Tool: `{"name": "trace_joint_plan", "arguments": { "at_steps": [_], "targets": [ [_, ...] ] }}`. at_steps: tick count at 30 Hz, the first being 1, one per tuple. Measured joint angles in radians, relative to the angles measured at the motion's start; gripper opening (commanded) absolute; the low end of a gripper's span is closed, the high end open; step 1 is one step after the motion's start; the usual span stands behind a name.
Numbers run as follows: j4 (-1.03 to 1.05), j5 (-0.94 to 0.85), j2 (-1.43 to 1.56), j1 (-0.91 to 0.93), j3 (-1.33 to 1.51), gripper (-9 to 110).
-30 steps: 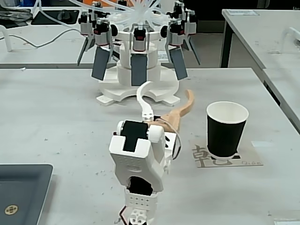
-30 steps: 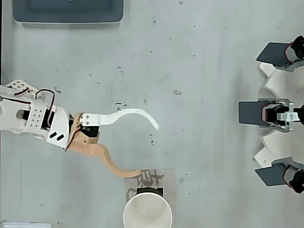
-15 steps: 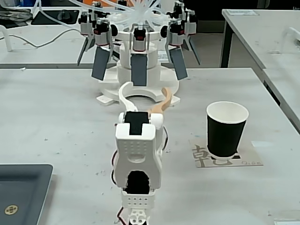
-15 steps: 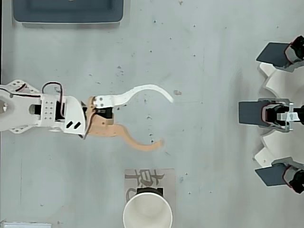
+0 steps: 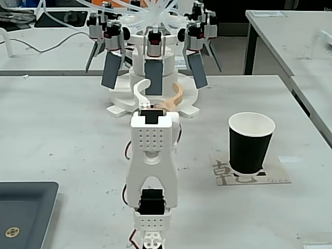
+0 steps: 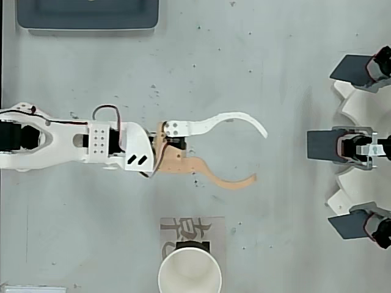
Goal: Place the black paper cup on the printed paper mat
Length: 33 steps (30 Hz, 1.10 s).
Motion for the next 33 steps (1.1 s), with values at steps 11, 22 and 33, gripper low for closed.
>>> {"name": "trace_joint_plan", "arguments": {
  "at_steps": [11,22,33],
  "targets": [
    [0.075,0.000,-0.156,0.000,-0.206,10],
    [0.100,0.000,-0.209,0.000,-0.279,11],
    [0.100,0.000,-0.210,0.000,-0.279,11]
  ]
}}
